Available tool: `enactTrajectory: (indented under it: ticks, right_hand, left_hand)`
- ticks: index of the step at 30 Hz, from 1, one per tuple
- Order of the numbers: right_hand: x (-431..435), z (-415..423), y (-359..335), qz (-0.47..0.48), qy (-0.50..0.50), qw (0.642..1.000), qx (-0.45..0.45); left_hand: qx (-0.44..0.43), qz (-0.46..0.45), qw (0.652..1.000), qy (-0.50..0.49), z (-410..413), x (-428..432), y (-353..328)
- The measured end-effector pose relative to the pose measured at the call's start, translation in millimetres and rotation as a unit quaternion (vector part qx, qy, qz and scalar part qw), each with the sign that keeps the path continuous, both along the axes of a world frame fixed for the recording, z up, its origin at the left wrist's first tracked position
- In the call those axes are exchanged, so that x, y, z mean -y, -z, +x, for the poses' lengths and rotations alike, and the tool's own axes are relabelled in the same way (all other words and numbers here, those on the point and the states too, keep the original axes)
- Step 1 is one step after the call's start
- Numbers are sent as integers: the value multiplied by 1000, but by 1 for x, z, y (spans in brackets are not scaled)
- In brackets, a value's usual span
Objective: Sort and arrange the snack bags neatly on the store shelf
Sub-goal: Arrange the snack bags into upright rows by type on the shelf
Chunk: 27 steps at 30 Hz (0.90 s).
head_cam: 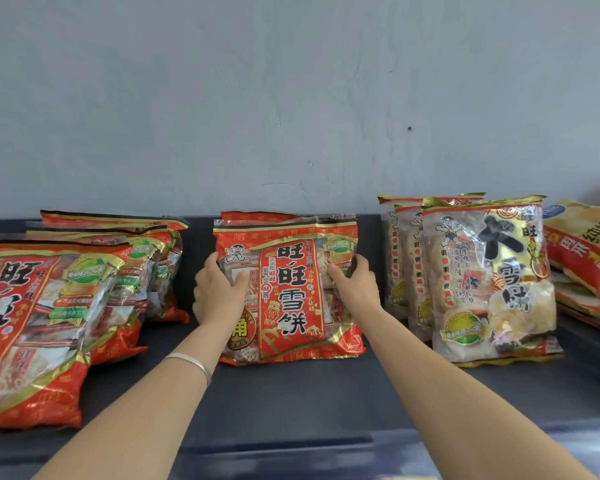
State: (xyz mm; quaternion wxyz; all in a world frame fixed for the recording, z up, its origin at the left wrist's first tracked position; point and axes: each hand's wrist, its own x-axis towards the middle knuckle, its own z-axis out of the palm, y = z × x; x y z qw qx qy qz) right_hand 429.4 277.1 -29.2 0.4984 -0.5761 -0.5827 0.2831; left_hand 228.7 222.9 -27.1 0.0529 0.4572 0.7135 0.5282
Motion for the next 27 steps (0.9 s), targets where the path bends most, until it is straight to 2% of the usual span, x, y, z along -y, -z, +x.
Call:
enactTrajectory:
  ticks: [3, 7, 10, 16, 22, 27]
  right_hand:
    - [28, 9, 0, 40, 33, 993, 104]
    - [67, 30, 5, 77, 51, 959, 268]
    - [91, 52, 8, 86, 65, 925, 364]
    - [114, 104, 2, 93, 84, 892, 433]
    - [123, 162, -10, 117, 83, 863, 485]
    - [136, 245, -22, 137, 98, 838, 519]
  left_hand:
    - [-167, 22, 986, -4, 15, 23, -2]
    - [-243, 38, 965, 94, 40, 37, 3]
    - [-268, 51, 949, 158, 66, 39, 11]
    - [-256, 79, 936, 227, 125, 48, 8]
    - [-317, 68, 910, 259, 182, 52, -1]
    - [-349, 65, 890, 286, 264, 51, -6]
